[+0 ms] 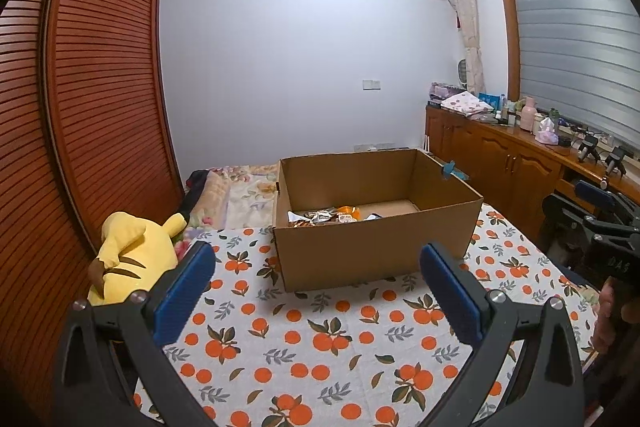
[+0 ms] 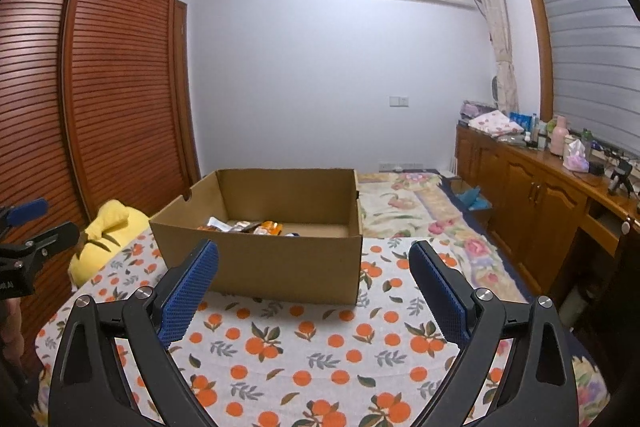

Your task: Organize snacks

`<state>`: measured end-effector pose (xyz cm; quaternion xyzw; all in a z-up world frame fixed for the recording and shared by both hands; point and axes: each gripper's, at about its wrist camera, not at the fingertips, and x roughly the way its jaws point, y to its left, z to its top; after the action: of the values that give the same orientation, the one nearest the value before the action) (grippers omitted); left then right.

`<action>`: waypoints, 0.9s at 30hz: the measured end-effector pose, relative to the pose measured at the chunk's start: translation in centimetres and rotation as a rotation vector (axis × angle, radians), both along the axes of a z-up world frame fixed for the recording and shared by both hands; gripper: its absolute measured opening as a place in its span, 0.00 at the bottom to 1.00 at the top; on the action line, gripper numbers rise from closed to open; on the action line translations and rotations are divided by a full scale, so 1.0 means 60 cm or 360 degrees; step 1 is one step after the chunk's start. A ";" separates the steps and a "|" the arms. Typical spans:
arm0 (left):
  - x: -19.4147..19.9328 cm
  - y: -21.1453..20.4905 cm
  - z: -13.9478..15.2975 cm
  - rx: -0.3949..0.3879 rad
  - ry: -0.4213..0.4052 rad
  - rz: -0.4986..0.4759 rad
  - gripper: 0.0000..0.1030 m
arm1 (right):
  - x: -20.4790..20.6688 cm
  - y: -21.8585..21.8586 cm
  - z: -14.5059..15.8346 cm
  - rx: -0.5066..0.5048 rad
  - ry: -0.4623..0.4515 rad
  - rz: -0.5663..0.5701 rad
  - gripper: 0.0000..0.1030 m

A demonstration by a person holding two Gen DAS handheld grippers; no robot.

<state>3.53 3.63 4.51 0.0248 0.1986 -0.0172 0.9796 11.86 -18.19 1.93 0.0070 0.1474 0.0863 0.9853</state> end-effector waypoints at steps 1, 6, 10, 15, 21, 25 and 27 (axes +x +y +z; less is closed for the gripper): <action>0.000 0.000 -0.001 0.0002 0.0001 0.0001 1.00 | -0.001 0.000 0.000 0.0001 -0.0003 -0.0003 0.95; -0.001 0.002 -0.002 0.0004 -0.0001 0.0009 1.00 | 0.000 -0.003 -0.002 0.0009 -0.0005 -0.0006 0.95; 0.000 0.001 -0.004 0.0004 0.0004 0.0008 1.00 | 0.000 -0.003 -0.002 0.0011 -0.0008 -0.0009 0.95; -0.002 0.000 -0.005 0.0004 0.0005 0.0006 1.00 | -0.001 -0.003 -0.001 0.0014 -0.0006 -0.0010 0.95; -0.001 0.000 -0.005 0.0003 0.0007 0.0008 1.00 | -0.002 -0.003 0.000 0.0016 -0.0009 -0.0016 0.95; -0.002 0.001 -0.007 0.0002 0.0009 0.0009 1.00 | -0.002 -0.004 0.000 0.0015 -0.0009 -0.0017 0.95; -0.002 0.001 -0.007 0.0001 0.0008 0.0009 1.00 | -0.002 -0.004 0.000 0.0015 -0.0009 -0.0017 0.95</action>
<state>3.40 3.69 4.08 0.0246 0.2011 -0.0145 0.9792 11.72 -18.41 1.91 0.0122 0.1442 0.0818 0.9861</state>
